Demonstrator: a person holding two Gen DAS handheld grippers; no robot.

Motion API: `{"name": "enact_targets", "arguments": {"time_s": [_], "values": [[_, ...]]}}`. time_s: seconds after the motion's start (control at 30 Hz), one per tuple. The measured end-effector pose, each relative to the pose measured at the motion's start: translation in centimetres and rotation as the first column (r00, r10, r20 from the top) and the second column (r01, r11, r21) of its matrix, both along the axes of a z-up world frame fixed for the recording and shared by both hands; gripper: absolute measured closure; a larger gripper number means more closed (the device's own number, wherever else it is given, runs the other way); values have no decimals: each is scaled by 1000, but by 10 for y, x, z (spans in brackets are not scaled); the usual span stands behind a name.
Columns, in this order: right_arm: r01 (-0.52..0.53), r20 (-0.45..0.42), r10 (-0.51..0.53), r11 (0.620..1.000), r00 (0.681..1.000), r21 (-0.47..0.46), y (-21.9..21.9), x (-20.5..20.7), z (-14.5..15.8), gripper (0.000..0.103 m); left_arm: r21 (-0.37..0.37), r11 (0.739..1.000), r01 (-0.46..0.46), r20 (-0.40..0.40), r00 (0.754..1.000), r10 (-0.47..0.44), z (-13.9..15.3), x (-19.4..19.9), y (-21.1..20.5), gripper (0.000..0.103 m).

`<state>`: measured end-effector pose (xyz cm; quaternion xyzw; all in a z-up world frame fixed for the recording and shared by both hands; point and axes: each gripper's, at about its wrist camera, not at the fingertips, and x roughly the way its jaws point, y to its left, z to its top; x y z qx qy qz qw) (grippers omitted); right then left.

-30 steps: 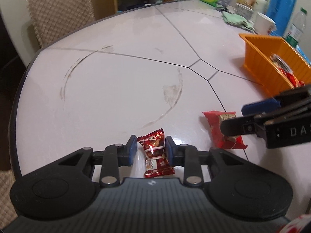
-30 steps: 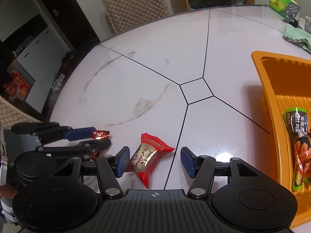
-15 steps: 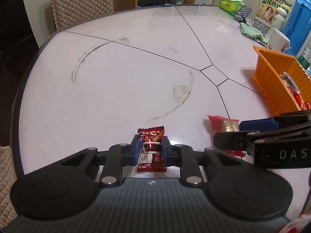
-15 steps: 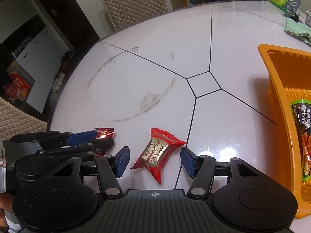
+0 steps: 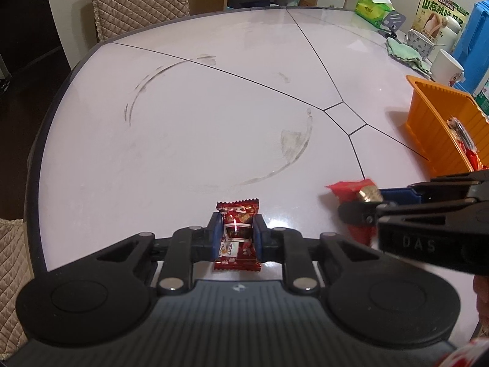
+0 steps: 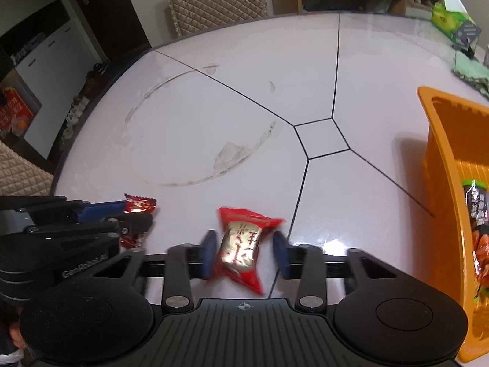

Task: Organize snacks
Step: 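Close the left tool on the red-white candy while right closes on red-gold candy, then carry both red candies over the orange tray with both tools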

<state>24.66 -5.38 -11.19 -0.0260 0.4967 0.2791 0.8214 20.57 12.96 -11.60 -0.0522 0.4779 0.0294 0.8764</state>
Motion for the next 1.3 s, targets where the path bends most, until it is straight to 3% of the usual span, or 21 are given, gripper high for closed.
{"name": "enact_targets", "arguments": {"time_s": [0.27, 0.77, 1.3], "values": [[-2, -1, 2, 999, 1000, 45, -9, -1, 2, 80, -10, 1000, -13, 29, 999, 13, 14, -11, -2, 85], [-3, 28, -1, 987, 1000, 159, -55, -29, 36, 80, -33, 999, -13, 94, 995, 16, 55, -50, -31, 85], [36, 49, -48, 978, 998, 205, -137, -53, 64, 80, -48, 994, 103, 159, 983, -94, 90, -66, -125, 85]]}}
